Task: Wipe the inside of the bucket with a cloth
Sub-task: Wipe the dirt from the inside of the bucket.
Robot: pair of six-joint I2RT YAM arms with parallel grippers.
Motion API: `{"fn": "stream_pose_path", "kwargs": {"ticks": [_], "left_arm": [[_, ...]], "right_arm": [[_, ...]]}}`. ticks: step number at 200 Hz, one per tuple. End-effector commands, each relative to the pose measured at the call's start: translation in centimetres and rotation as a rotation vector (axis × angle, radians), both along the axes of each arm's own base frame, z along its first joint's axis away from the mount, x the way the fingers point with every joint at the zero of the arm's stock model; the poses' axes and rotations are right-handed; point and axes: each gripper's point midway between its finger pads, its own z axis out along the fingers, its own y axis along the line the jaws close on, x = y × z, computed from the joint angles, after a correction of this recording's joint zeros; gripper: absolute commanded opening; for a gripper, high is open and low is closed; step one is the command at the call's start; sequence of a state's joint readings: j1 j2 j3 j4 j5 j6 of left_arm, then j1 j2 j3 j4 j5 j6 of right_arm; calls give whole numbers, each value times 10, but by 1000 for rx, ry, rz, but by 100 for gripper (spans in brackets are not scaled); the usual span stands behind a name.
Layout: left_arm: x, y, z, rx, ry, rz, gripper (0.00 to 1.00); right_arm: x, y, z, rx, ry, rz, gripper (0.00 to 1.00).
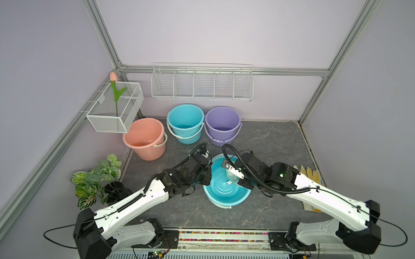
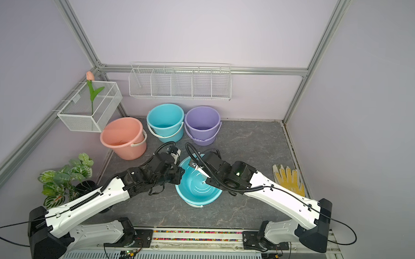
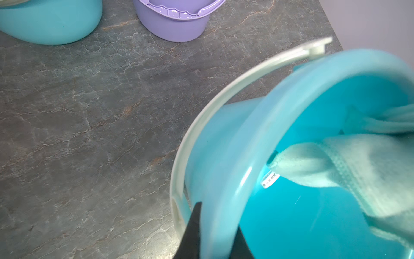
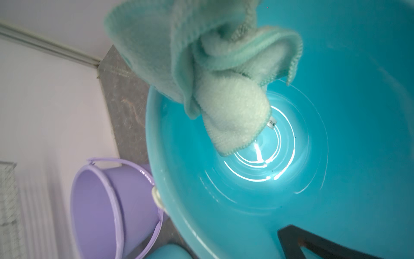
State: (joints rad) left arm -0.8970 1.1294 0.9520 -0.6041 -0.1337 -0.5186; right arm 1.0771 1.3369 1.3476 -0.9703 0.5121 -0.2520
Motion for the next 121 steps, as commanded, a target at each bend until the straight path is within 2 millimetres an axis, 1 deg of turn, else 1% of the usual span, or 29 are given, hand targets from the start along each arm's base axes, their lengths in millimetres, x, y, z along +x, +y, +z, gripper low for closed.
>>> {"fn": "stream_pose_path", "kwargs": {"ticks": [1, 41, 82, 94, 99, 121], "left_arm": [[6, -9, 26, -60, -51, -1, 0], [8, -12, 28, -66, -55, 0, 0], [9, -13, 26, -72, -51, 4, 0], [9, -14, 27, -77, -50, 5, 0], [9, -14, 26, -78, -49, 7, 0], [9, -14, 29, -81, -50, 2, 0]], "right_arm": [[-12, -13, -18, -7, 115, -163, 8], [-11, 5, -48, -19, 199, -210, 8], [2, 17, -78, 4, 229, -268, 7], [2, 17, -88, -10, 242, -270, 7], [5, 24, -89, 16, 236, -267, 7], [7, 28, -110, 9, 249, -271, 7]]}}
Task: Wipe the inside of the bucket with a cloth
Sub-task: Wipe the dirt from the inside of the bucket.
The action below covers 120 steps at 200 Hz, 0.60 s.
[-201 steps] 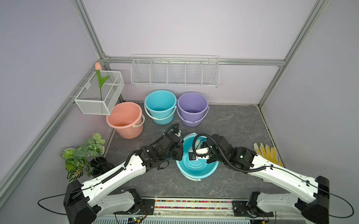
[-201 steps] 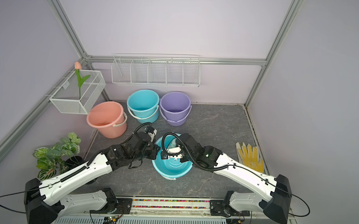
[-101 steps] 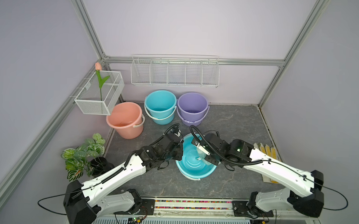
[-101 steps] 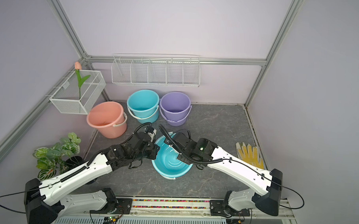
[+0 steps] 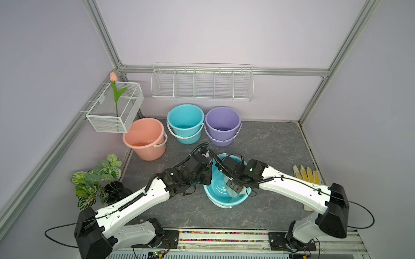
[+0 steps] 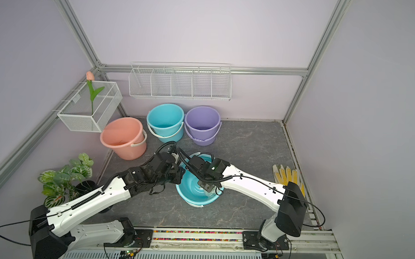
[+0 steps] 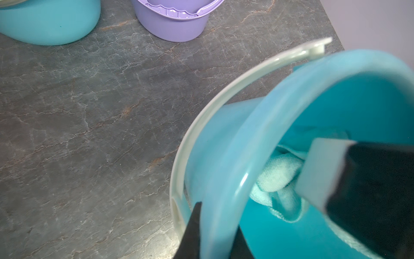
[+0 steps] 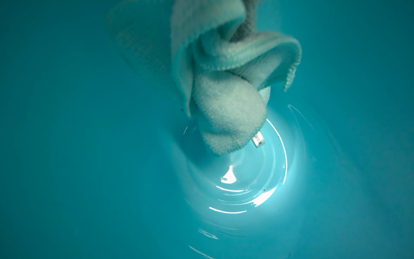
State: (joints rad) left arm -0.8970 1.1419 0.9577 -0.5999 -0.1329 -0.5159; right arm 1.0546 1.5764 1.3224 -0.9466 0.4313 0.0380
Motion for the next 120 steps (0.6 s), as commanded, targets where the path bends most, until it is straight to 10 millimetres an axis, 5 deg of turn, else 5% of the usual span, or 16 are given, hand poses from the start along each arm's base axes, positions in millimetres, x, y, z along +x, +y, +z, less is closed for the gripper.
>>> {"fn": "stream_pose_path", "kwargs": {"ticks": [1, 82, 120], "left_arm": [[7, -12, 29, -83, -51, 4, 0], [6, -12, 32, -86, -49, -2, 0], [6, -12, 32, -87, -48, -1, 0]], "right_arm": [[3, 8, -24, 31, 27, -42, 7], [12, 26, -96, 62, 80, -112, 7], [19, 30, -114, 66, 63, -148, 7]]}}
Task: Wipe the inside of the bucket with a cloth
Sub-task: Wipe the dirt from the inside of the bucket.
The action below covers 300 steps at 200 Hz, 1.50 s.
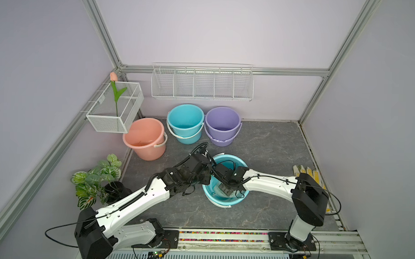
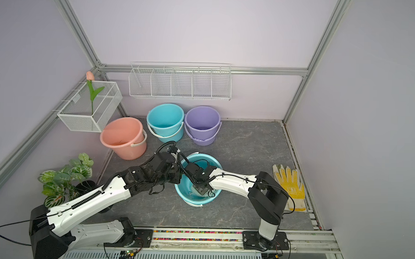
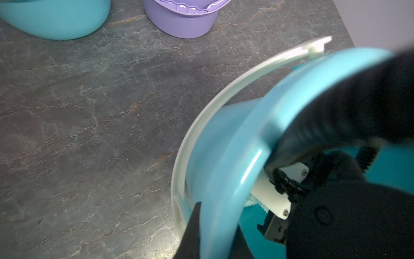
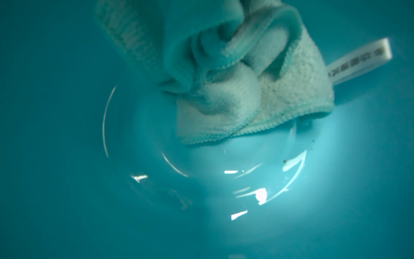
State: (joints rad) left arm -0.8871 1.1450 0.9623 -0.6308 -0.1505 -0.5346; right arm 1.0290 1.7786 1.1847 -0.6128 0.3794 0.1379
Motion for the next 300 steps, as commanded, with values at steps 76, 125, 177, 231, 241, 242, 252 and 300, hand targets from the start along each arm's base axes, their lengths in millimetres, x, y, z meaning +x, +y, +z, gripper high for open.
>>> {"fn": "stream_pose_path", "kwargs": {"ticks": [76, 125, 177, 231, 241, 242, 252, 300], "left_arm": [[4, -17, 37, -108, -73, -24, 0], [5, -17, 34, -113, -73, -14, 0], [8, -18, 34, -116, -83, -9, 0], [9, -19, 34, -114, -86, -10, 0], [9, -19, 34, -115, -84, -10, 0], [9, -19, 34, -116, -85, -10, 0], [9, -20, 34, -116, -84, -11, 0], [10, -21, 35, -120, -84, -12, 0]], "right_arm": [[-9, -17, 53, 121, -49, -88, 7], [-28, -33, 120, 277, -66, -113, 7], [-57, -34, 164, 476, 36, -143, 7], [-88, 3, 154, 637, 317, -206, 7], [-89, 11, 151, 664, 349, -216, 7], [-89, 12, 151, 667, 351, -217, 7], [-88, 19, 147, 688, 373, -227, 7], [-75, 36, 110, 679, 409, -293, 7]]}}
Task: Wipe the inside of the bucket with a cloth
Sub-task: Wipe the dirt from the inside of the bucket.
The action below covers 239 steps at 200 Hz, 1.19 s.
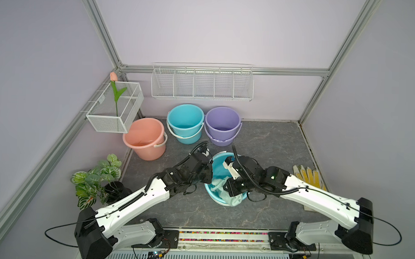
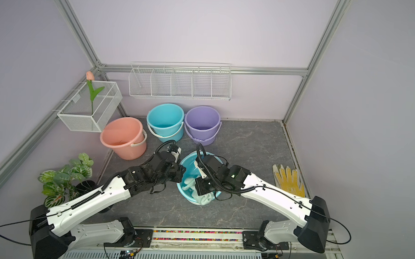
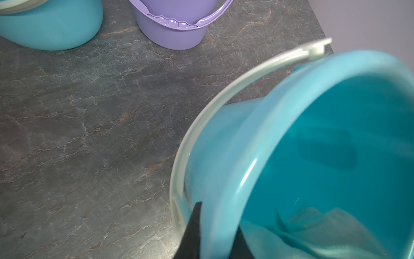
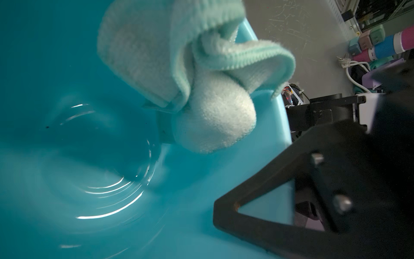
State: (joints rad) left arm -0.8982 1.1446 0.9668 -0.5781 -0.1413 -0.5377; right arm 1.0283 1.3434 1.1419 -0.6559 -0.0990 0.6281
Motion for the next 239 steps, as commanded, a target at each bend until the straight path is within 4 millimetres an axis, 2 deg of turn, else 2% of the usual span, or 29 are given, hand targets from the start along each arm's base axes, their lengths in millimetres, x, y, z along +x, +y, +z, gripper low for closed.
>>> {"fn": "stream_pose_path", "kwargs": {"ticks": [1, 48, 73, 123, 146, 193, 239], "left_arm": [[8, -10, 24, -70, -54, 4, 0], [8, -10, 24, -70, -56, 5, 0], [8, -10, 25, -70, -57, 6, 0], [9, -12, 23, -71, -52, 5, 0], [9, -12, 25, -72, -54, 6, 0], [10, -12, 25, -67, -55, 5, 0], [11, -14, 24, -66, -51, 7, 0]], "right_arm": [[6, 12, -19, 25, 64, -42, 7], [22, 17, -65, -35, 92, -93, 7], [33, 13, -88, -92, 71, -132, 7], [62, 4, -123, -204, -54, -198, 7], [67, -2, -139, -254, -76, -212, 7], [62, -2, -123, -254, -91, -202, 7], [33, 3, -75, -90, 14, -175, 7]]}}
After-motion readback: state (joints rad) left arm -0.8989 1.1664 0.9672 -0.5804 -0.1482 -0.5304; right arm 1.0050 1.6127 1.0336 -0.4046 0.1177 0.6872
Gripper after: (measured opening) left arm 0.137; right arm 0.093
